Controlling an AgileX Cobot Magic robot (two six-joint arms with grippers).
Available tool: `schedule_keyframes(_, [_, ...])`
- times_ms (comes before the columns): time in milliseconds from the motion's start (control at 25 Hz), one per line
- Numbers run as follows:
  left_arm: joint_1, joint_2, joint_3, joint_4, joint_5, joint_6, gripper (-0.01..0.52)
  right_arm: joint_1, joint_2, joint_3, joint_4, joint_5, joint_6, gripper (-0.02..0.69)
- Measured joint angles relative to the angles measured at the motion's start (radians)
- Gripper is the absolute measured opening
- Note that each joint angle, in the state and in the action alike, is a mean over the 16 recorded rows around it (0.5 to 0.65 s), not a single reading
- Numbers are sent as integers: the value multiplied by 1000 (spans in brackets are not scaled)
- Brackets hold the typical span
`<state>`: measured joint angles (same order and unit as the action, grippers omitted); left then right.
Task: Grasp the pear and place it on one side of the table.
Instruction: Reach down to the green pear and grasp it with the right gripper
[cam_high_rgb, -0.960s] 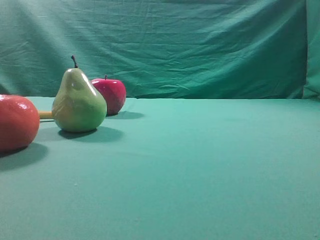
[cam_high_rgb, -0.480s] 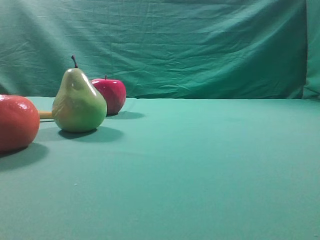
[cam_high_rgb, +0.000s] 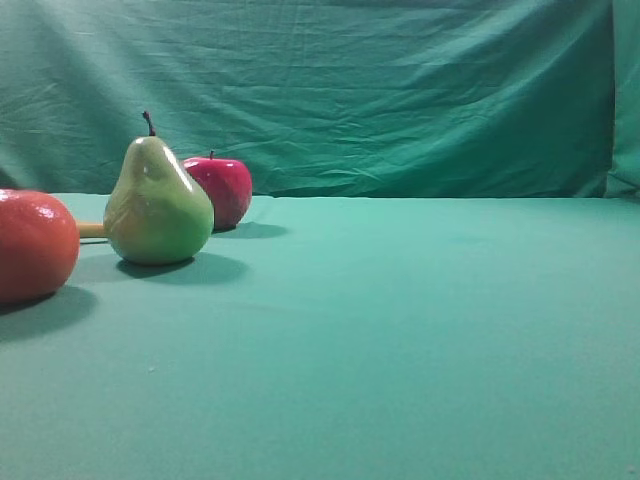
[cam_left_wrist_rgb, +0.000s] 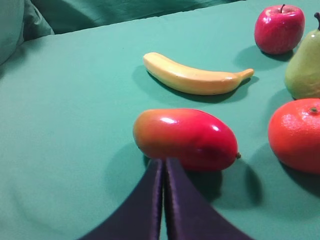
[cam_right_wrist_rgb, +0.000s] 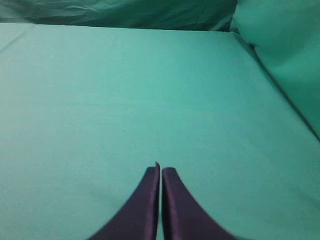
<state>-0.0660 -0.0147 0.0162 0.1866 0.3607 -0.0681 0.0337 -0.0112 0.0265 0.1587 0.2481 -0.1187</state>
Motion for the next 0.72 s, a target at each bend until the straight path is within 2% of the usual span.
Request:
schedule_keyframes(400, [0,0,0,0,0,0,0,48,78,-96,106,-143,-25,0])
schedule_keyframes(720, [0,0,0,0,0,0,0,112,326,-270,120,-66,-85,0])
